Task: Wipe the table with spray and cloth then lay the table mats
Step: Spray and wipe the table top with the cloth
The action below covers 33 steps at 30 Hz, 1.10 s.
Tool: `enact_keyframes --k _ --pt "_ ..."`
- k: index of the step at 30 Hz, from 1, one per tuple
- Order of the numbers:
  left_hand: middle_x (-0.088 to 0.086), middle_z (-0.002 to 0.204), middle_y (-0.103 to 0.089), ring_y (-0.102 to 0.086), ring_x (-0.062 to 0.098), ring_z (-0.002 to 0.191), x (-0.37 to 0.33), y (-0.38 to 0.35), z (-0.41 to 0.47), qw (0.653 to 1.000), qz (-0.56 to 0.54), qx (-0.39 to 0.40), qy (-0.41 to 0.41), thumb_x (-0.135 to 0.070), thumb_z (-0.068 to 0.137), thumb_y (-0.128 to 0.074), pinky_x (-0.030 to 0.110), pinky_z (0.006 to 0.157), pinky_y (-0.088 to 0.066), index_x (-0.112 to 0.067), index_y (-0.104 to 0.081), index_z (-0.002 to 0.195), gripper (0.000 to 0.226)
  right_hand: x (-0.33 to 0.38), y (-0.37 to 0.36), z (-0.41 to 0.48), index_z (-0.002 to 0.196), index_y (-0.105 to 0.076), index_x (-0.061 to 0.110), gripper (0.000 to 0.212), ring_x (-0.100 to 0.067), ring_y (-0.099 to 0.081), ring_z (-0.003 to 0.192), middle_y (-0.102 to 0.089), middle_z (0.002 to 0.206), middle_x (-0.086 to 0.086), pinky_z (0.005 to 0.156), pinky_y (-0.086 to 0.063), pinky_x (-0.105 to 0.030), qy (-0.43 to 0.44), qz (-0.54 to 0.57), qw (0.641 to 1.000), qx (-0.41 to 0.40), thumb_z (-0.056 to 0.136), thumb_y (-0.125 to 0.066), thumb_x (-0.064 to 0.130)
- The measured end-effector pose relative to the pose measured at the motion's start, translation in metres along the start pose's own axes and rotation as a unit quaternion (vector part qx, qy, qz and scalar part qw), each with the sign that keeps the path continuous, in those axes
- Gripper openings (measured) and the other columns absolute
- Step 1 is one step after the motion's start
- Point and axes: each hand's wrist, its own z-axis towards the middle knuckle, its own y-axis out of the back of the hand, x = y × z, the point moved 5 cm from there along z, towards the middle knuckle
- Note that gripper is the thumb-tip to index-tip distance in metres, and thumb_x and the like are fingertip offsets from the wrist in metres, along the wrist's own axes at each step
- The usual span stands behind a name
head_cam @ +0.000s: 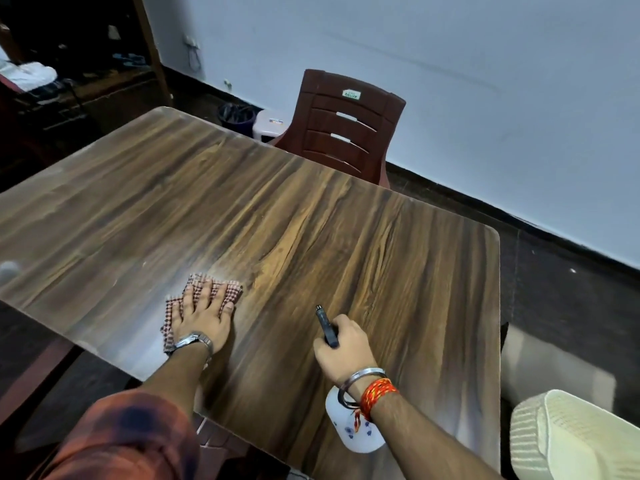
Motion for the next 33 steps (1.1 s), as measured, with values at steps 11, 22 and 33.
enact_keyframes --k 11,22,33 --pt "-0.012 0.162 0.002 0.01 0.024 0.148 -0.024 0.009 0.041 1.0 -0.003 0.006 -0.017 -0.056 0.098 -0.014 0.049 0.116 0.009 -0.047 -0.009 0.15 0.053 -0.023 0.042 -0.011 0.084 -0.049 0.015 0.021 -0.018 -0.051 0.07 -0.047 0.091 -0.004 0.066 -0.044 -0.031 -0.042 0.016 0.992 -0.114 0.08 -0.062 0.031" --pt "-0.015 0.161 -0.003 0.011 0.021 0.148 -0.21 -0.053 -0.058 0.958 0.056 0.066 -0.274 -0.055 0.099 -0.017 0.046 0.117 0.007 -0.048 -0.017 0.149 0.05 -0.065 0.084 -0.046 0.093 -0.056 0.019 0.021 -0.011 -0.047 0.066 -0.044 0.092 -0.001 0.057 -0.037 -0.023 -0.083 0.078 0.97 -0.217 0.083 -0.06 0.037" --pt "-0.009 0.102 -0.071 -0.065 0.016 0.099 -0.408 -0.069 -0.218 0.871 -0.297 0.132 -0.368 -0.044 0.101 -0.036 0.03 0.091 -0.046 -0.036 -0.061 0.117 0.031 -0.186 0.204 -0.12 0.095 -0.062 0.02 0.037 -0.029 -0.058 0.084 -0.056 0.089 -0.003 0.074 -0.05 -0.042 -0.127 0.042 0.933 -0.335 0.08 -0.044 0.048"
